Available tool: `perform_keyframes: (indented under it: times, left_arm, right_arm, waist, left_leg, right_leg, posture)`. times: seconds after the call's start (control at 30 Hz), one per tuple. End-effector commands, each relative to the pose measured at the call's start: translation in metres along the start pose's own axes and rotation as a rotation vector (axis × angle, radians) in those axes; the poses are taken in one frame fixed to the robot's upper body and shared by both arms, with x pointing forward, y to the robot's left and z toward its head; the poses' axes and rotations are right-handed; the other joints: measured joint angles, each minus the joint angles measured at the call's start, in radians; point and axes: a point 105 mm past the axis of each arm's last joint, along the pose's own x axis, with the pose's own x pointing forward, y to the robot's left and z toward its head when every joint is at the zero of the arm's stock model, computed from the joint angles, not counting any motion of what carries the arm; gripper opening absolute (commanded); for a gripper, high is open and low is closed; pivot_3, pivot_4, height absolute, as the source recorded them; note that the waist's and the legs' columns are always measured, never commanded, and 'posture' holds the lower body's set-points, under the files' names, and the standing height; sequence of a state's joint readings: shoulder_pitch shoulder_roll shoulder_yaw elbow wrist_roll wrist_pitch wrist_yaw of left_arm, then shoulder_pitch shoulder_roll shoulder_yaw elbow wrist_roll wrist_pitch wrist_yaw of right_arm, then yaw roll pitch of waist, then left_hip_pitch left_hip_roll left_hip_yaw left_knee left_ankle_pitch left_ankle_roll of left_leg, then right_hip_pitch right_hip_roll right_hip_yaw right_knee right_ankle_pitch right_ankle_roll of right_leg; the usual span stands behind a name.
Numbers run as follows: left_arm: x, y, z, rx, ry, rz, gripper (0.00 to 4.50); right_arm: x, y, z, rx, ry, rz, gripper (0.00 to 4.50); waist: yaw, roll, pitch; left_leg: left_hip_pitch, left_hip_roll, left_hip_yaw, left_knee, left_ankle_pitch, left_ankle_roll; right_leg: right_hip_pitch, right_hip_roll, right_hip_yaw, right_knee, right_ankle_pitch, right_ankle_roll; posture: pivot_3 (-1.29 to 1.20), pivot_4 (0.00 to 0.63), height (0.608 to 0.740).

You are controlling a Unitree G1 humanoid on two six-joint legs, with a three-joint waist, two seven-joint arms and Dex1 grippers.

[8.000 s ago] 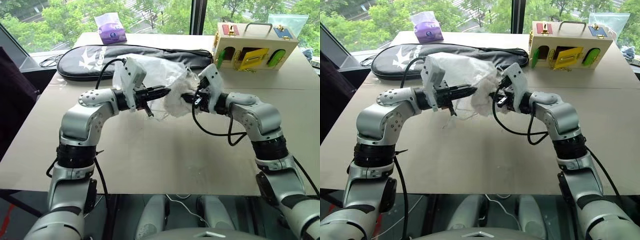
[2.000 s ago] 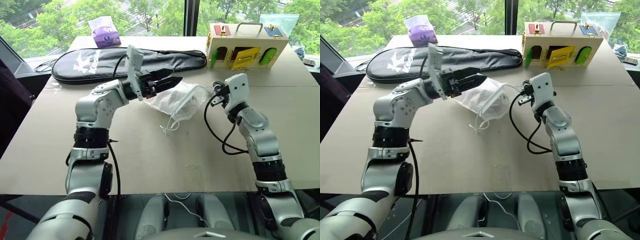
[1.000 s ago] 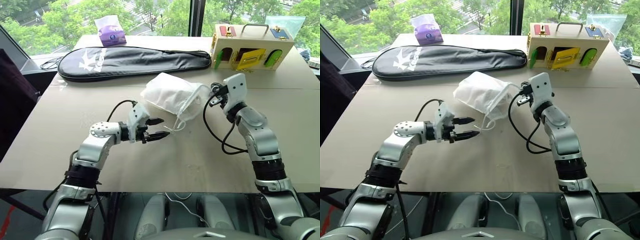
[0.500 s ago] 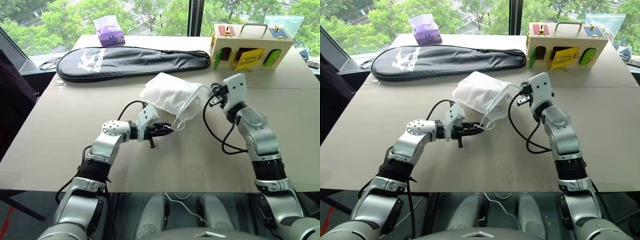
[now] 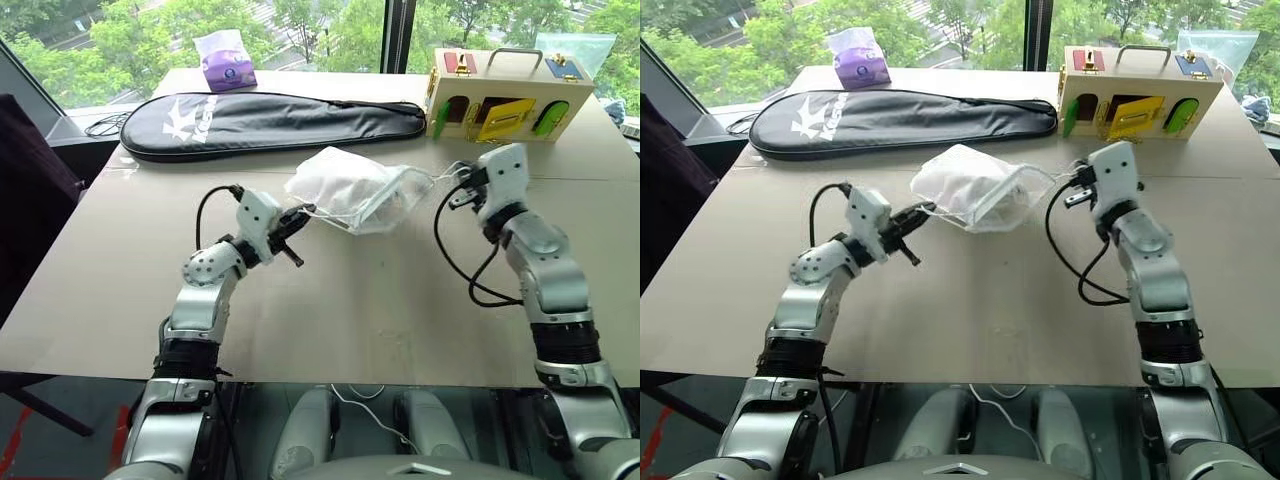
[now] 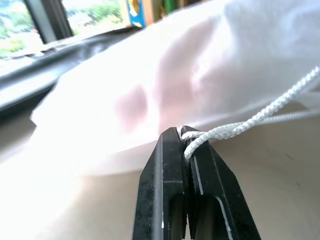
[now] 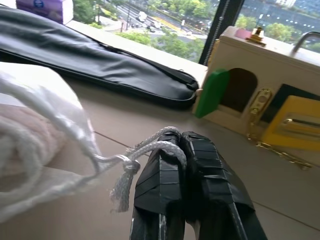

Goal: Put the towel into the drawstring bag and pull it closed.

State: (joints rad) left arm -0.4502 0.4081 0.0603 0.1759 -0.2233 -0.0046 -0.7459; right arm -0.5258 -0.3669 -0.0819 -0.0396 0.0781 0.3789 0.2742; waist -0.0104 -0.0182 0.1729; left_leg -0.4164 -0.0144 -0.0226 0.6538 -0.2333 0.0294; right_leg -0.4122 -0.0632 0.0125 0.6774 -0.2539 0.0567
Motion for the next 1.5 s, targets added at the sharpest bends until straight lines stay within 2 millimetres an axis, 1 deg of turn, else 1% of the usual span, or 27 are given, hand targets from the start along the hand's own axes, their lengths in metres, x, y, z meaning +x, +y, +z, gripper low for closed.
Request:
perform_keyframes:
  times: [0.03,0.1,0.2,0.27,0.3,0.37,0.5,0.57,0.63,0.7,0.8,0.9,1.0,1.1,1.17,1.23,1.3,1.33,1.37,1.4,1.43,1.5]
  left_arm:
    - [0.011,0.027,0.07,0.117,-0.201,0.066,0.03]
    - [0.014,0.046,0.102,0.149,-0.276,0.115,0.03]
    - [0.014,0.075,0.135,0.139,-0.346,0.215,0.03]
    - [0.011,0.095,0.149,0.145,-0.369,0.286,0.03]
    - [0.009,0.104,0.149,0.156,-0.359,0.326,0.03]
    - [0.007,0.116,0.141,0.187,-0.312,0.382,0.03]
    - [-0.003,0.138,0.114,0.24,-0.189,0.532,0.03]
    - [-0.019,0.158,0.1,0.292,-0.111,0.669,0.03]
    - [-0.034,0.173,0.087,0.341,-0.04,0.777,0.03]
    - [-0.053,0.187,0.077,0.329,-0.004,0.905,0.03]
    - [-0.086,0.204,0.061,0.288,0.045,1.096,0.03]
    - [-0.118,0.213,0.041,0.268,0.12,1.254,0.03]
    - [-0.144,0.216,0.019,0.143,0.155,1.398,0.03]
    - [-0.164,0.215,0.004,0.11,0.203,1.482,0.03]
    - [-0.17,0.213,-0.002,0.113,0.227,1.507,0.03]
    - [-0.165,0.21,-0.003,0.104,0.214,1.478,0.03]
    - [-0.142,0.205,0.0,0.06,0.136,1.359,0.03]
    - [-0.122,0.199,0.004,0.047,0.098,1.25,0.03]
    - [-0.095,0.188,0.008,0.022,0.047,1.088,0.03]
    - [-0.078,0.178,0.012,0.007,0.015,0.98,0.03]
    - [-0.058,0.164,0.015,-0.02,-0.011,0.843,0.03]
    - [-0.038,0.143,0.017,-0.043,-0.026,0.664,0.03]
  right_arm:
    - [0.002,-0.032,0.055,-0.089,-0.173,-0.085,0.0]
    - [0.004,-0.044,0.078,-0.128,-0.238,-0.116,0.0]
    - [0.006,-0.058,0.105,-0.156,-0.322,-0.169,0.0]
    - [0.005,-0.066,0.119,-0.173,-0.369,-0.209,0.0]
    - [0.005,-0.069,0.122,-0.18,-0.384,-0.226,0.0]
    - [0.003,-0.075,0.122,-0.187,-0.39,-0.26,0.0]
    - [-0.003,-0.09,0.105,-0.191,-0.35,-0.347,0.0]
    - [-0.01,-0.107,0.092,-0.178,-0.309,-0.442,0.0]
    - [-0.018,-0.121,0.079,-0.18,-0.267,-0.514,0.0]
    - [-0.026,-0.136,0.067,-0.192,-0.219,-0.596,0.0]
    - [-0.043,-0.16,0.048,-0.124,-0.155,-0.738,0.0]
    - [-0.062,-0.18,0.028,-0.094,-0.072,-0.875,0.0]
    - [-0.077,-0.192,0.012,-0.038,-0.008,-0.976,0.0]
    - [-0.084,-0.194,-0.003,0.031,0.041,-1.025,0.0]
    - [-0.084,-0.191,-0.007,0.03,0.062,-1.015,0.0]
    - [-0.077,-0.184,-0.008,0.059,0.056,-0.978,0.0]
    - [-0.058,-0.167,-0.002,0.132,-0.006,-0.841,0.0]
    - [-0.046,-0.154,0.003,0.177,-0.04,-0.736,0.0]
    - [-0.032,-0.133,0.012,0.183,-0.067,-0.572,0.0]
    - [-0.024,-0.117,0.016,0.182,-0.079,-0.464,0.0]
    - [-0.018,-0.096,0.022,0.155,-0.09,-0.314,0.0]
    - [-0.016,-0.066,0.026,0.129,-0.094,-0.109,0.0]
  waist:
    - [-0.002,0.0,0.001]
    - [-0.004,-0.001,0.001]
    - [-0.009,-0.001,0.001]
    - [-0.012,-0.001,0.001]
    - [-0.012,-0.001,0.001]
    - [-0.011,-0.001,0.001]
    - [-0.007,-0.001,0.001]
    - [-0.005,-0.001,0.001]
    - [-0.004,-0.001,0.001]
    - [-0.004,-0.001,0.001]
    - [-0.004,-0.001,0.001]
    - [-0.005,-0.001,0.001]
    - [-0.006,-0.001,0.001]
    - [-0.005,-0.001,0.001]
    - [-0.005,-0.001,0.001]
    - [-0.004,-0.001,0.001]
    - [-0.005,-0.001,0.001]
    - [-0.005,-0.002,0.001]
    - [-0.005,-0.001,0.001]
    - [-0.005,-0.001,0.001]
    - [-0.004,-0.001,0.001]
    - [-0.002,-0.001,0.001]
  left_leg:
    - [0.0,0.0,0.0,0.0,0.0,0.0]
    - [0.0,0.0,0.0,0.0,0.0,0.0]
    - [0.0,0.0,0.0,0.0,0.0,0.0]
    - [0.002,0.001,0.002,-0.001,0.0,0.0]
    - [0.0,0.001,0.002,-0.001,0.0,0.0]
    - [0.0,0.001,0.002,-0.002,0.0,0.0]
    - [-0.001,0.0,0.002,-0.002,0.0,0.0]
    - [-0.001,0.0,0.002,-0.002,0.0,0.0]
    - [-0.001,0.0,0.002,-0.002,0.0,0.0]
    - [-0.001,0.0,0.002,-0.002,0.0,0.0]
    - [-0.001,0.0,0.002,-0.002,0.0,0.0]
    - [-0.001,0.001,0.002,-0.002,0.0,0.0]
    - [-0.001,0.001,0.002,-0.002,0.0,0.0]
    - [-0.001,0.001,0.002,-0.001,0.0,0.0]
    - [0.0,0.0,0.002,-0.001,0.0,0.0]
    - [0.0,0.0,0.002,-0.001,0.0,0.0]
    - [0.0,0.0,0.002,-0.001,0.0,0.0]
    - [0.0,0.0,0.002,-0.001,0.0,0.0]
    - [0.0,0.0,0.002,-0.001,0.0,0.0]
    - [0.0,0.0,0.003,-0.001,0.0,0.0]
    - [0.0,0.0,0.003,-0.001,0.0,0.0]
    - [0.0,0.0,0.002,-0.001,0.0,0.0]
  right_leg:
    - [0.0,0.0,0.0,0.0,0.0,0.0]
    - [0.0,0.001,0.0,0.001,0.0,0.0]
    - [0.0,0.001,0.0,0.0,0.0,0.0]
    - [0.0,0.001,0.001,-0.001,0.0,0.0]
    - [-0.001,0.001,0.001,-0.002,0.0,0.0]
    - [-0.001,0.001,0.001,-0.003,0.0,0.0]
    - [-0.001,0.001,0.001,-0.005,0.0,0.0]
    - [-0.001,0.001,0.001,-0.005,0.0,0.0]
    - [-0.001,0.001,0.001,-0.005,0.0,0.0]
    - [-0.001,0.001,0.001,-0.005,0.0,0.0]
    - [-0.001,0.0,0.001,-0.004,0.0,0.0]
    - [-0.001,0.0,0.001,-0.003,0.0,0.0]
    - [-0.001,0.0,0.001,-0.003,0.0,0.0]
    - [-0.001,0.0,0.001,-0.001,0.0,0.0]
    - [-0.001,-0.001,0.001,-0.001,0.0,0.0]
    - [-0.001,-0.001,0.001,-0.001,0.0,0.0]
    - [-0.001,0.0,0.001,0.0,0.0,0.0]
    - [-0.001,-0.001,0.001,0.0,0.0,0.0]
    - [-0.001,0.0,0.001,0.0,0.0,0.0]
    - [-0.001,0.0,0.001,0.0,0.0,0.0]
    - [-0.001,0.0,0.001,0.0,0.0,0.0]
    - [-0.001,0.0,0.0,-0.001,0.0,0.0]
  posture:
    - [0.0,0.15,0.74]
    - [0.0,0.15,0.74]
    - [0.0,0.15,0.74]
    - [0.0,0.15,0.74]
    - [0.0,0.15,0.74]
    - [0.0,0.15,0.74]
    - [0.0,0.15,0.74]
    - [0.0,0.15,0.74]
    - [0.0,0.15,0.74]
    - [0.0,0.15,0.74]
    - [0.0,0.15,0.74]
    - [0.0,0.15,0.74]
    - [0.0,0.15,0.74]
    - [0.0,0.15,0.74]
    - [0.0,0.15,0.74]
    - [0.0,0.15,0.74]
    - [0.0,0.15,0.74]
    - [0.0,0.15,0.74]
    - [0.0,0.15,0.74]
    - [0.0,0.15,0.74]
    - [0.0,0.15,0.74]
    - [0.0,0.15,0.74]
